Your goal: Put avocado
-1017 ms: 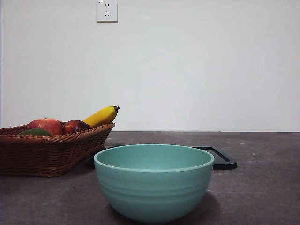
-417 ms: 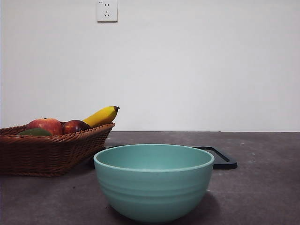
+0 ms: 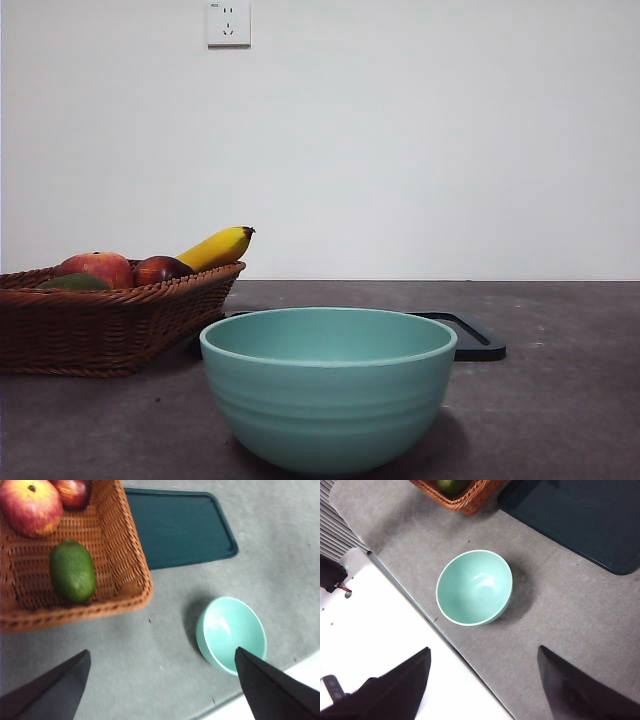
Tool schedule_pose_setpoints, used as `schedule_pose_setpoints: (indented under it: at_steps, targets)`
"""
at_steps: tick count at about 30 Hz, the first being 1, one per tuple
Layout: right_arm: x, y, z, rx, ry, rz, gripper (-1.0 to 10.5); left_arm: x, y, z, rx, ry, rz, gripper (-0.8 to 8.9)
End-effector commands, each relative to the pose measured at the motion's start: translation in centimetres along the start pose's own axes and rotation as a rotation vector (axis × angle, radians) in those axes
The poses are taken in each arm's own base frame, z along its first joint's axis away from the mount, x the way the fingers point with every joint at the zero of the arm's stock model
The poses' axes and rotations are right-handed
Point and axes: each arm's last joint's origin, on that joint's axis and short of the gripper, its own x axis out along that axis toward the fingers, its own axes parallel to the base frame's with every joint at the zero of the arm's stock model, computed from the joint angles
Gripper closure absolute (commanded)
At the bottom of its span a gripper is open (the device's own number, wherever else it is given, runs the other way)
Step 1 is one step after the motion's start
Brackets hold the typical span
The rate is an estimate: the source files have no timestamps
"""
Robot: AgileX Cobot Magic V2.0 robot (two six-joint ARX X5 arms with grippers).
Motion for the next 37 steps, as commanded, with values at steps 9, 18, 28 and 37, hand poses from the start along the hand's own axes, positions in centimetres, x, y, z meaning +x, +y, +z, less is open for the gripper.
schedule_pose_setpoints:
  at_steps: [9, 18, 28, 37]
  targets:
    - [-0.2, 0.2, 0.7, -0.029, -0.032, 0.005, 6.0, 4.9, 1.6, 4.8, 0.018, 0.047, 0.142, 3.49]
    - [-0.2, 0.2, 0.7, -0.029, -0.032, 0.005, 6.0, 10.9, 3.0, 6.9, 0.056, 0.134, 0.258, 3.5]
    - [-0.2, 0.2, 0.7, -0.029, -0.032, 0.005, 6.0, 16.5, 4.8, 6.8, 0.056, 0.242, 0.316, 3.5]
    - [-0.2, 0.2, 0.7, -0.026, -0.032, 0.005, 6.0, 19.4, 5.9, 6.2, 0.08, 0.317, 0.336, 3.5]
